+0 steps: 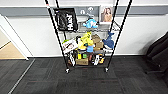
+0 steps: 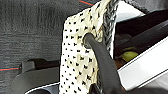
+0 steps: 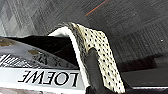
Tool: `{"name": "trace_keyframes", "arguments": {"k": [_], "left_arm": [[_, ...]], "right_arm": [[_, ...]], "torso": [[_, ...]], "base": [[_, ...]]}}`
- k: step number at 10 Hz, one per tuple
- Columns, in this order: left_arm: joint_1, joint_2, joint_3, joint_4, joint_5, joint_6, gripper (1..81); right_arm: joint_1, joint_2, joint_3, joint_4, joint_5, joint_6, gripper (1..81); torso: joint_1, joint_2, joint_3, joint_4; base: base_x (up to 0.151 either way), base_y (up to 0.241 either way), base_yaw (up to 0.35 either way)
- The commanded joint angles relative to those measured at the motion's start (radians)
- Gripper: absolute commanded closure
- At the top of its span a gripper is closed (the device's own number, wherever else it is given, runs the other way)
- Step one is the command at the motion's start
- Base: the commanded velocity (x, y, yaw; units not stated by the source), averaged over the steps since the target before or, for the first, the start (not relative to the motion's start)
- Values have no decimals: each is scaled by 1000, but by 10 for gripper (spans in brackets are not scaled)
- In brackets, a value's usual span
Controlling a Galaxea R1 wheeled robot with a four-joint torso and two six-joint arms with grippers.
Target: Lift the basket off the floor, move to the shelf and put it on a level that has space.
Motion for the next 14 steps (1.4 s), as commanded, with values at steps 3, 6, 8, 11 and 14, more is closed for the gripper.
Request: {"name": "trace_keyframes", "arguments": {"k": [3,6,8,11,14], "left_arm": [[-100,90,-221,-13,65,-3,811],[-144,98,-234,-47,128,-2,811],[-141,60,-168,-47,130,-2,811],[-141,-8,-47,-47,128,-3,811],[-109,-36,-25,-44,127,0,811]], "right_arm": [[104,-13,-33,20,-45,8,811],[152,19,-38,21,-45,9,811],[144,18,-41,26,-47,8,811],[119,9,-47,26,-45,8,811],[90,-16,-36,24,-45,4,811]], "torso": [[-106,164,0,0],[-172,267,0,0],[-216,334,99,-22],[-263,410,156,-10],[-328,507,255,-12]], "base": [[0,0,0],[0,0,0],[0,0,0],[0,0,0],[0,0,0]]}}
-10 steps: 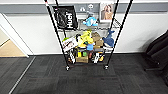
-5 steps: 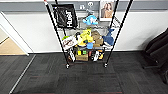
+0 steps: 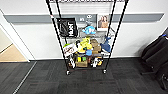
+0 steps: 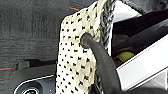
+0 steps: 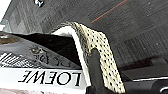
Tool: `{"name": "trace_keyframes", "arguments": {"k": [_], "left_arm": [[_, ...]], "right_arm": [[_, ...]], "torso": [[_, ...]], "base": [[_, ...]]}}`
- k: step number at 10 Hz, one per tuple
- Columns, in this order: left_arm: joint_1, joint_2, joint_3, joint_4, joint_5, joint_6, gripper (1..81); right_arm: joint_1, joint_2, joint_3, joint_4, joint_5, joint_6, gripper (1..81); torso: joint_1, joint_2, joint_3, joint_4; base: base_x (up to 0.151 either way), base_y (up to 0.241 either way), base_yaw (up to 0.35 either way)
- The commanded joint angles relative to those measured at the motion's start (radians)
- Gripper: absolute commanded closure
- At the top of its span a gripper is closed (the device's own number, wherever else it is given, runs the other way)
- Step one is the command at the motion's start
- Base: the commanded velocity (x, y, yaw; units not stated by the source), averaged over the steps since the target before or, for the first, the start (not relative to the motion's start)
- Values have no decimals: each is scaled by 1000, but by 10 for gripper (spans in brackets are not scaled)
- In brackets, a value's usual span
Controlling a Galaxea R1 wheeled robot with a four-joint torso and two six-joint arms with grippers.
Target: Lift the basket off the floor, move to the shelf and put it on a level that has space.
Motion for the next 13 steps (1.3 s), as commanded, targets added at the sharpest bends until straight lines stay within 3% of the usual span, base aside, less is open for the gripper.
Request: {"name": "trace_keyframes", "arguments": {"k": [1,4,5,8,13], "left_arm": [[-48,-73,23,-23,82,3,811],[-28,-78,46,-24,77,5,811],[-25,-76,57,-24,76,5,811],[-22,-72,52,-27,76,5,811],[-27,-49,49,-26,76,5,811]], "right_arm": [[50,-55,17,19,-51,4,811],[31,-55,12,19,-49,1,811],[31,-54,17,19,-51,0,811],[22,-28,4,17,-51,-5,811],[20,7,9,16,-51,-5,811]], "torso": [[-61,96,95,0],[-127,194,192,0],[-150,227,128,0],[-204,310,159,0],[-315,479,160,0]], "base": [[0,0,0],[0,0,0],[0,0,0],[0,0,0],[0,0,0]]}}
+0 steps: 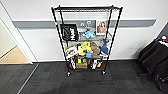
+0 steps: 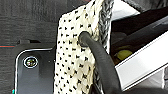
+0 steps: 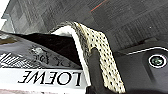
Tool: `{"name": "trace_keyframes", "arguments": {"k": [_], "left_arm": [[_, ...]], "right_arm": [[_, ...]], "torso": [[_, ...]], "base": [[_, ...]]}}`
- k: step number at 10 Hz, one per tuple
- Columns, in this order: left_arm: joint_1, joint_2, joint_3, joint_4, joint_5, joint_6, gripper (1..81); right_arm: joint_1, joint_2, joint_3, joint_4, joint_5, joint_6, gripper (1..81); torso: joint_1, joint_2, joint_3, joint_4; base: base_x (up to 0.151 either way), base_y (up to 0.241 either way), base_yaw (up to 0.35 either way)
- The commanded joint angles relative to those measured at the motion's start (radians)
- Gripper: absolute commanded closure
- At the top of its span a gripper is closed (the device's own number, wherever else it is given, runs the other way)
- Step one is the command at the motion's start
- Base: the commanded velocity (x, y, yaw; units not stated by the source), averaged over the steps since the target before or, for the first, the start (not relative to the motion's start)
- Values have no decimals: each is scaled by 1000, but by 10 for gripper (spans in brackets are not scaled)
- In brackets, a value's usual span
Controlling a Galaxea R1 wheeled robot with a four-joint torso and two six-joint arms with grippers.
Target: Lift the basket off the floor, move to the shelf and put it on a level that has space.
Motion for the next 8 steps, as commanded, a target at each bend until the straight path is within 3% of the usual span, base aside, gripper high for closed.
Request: {"name": "trace_keyframes", "arguments": {"k": [1,3,4,8], "left_arm": [[-95,-15,2,-22,90,2,811],[-98,-4,-17,-21,90,0,811],[-99,-3,-17,-22,91,0,811],[-99,0,-19,-16,91,0,811]], "right_arm": [[81,-3,8,10,-56,3,811],[76,-6,-9,7,-61,3,811],[76,-9,-6,7,-62,1,811],[69,-6,-11,7,-65,1,811]], "torso": [[-62,96,0,0],[-108,166,0,0],[-128,198,57,0],[-202,314,137,0]], "base": [[0,0,0],[0,0,0],[0,0,0],[0,0,0]]}}
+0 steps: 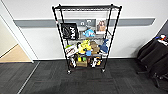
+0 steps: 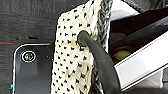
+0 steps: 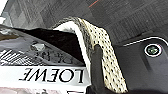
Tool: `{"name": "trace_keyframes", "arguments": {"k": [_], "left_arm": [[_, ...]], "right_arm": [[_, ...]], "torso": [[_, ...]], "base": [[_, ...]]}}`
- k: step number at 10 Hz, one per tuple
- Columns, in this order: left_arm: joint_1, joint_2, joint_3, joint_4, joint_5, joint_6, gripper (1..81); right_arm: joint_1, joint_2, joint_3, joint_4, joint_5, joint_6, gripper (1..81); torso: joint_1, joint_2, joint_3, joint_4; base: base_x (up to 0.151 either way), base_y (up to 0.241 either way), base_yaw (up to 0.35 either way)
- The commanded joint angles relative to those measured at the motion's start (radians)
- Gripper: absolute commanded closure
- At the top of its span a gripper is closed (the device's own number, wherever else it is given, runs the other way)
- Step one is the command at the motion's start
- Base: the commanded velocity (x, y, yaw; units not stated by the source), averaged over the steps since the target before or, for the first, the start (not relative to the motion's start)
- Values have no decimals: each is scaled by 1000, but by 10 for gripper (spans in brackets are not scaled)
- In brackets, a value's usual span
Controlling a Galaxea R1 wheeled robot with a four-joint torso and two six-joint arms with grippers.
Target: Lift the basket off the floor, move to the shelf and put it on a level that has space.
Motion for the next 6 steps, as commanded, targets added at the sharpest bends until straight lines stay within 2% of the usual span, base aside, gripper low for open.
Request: {"name": "trace_keyframes", "arguments": {"k": [1,3,5,6], "left_arm": [[-84,-29,9,-19,99,-1,811],[-86,-22,8,-18,99,-1,811],[-84,-20,8,-18,99,-1,811],[-80,-20,8,-18,99,-1,811]], "right_arm": [[68,-27,9,8,-73,2,811],[68,-23,12,8,-73,3,811],[66,-8,9,8,-73,3,811],[65,-4,7,8,-75,3,811]], "torso": [[-62,97,82,0],[-103,158,133,0],[-103,226,184,0],[-103,232,203,0]], "base": [[0,0,0],[0,0,0],[0,0,0],[0,0,0]]}}
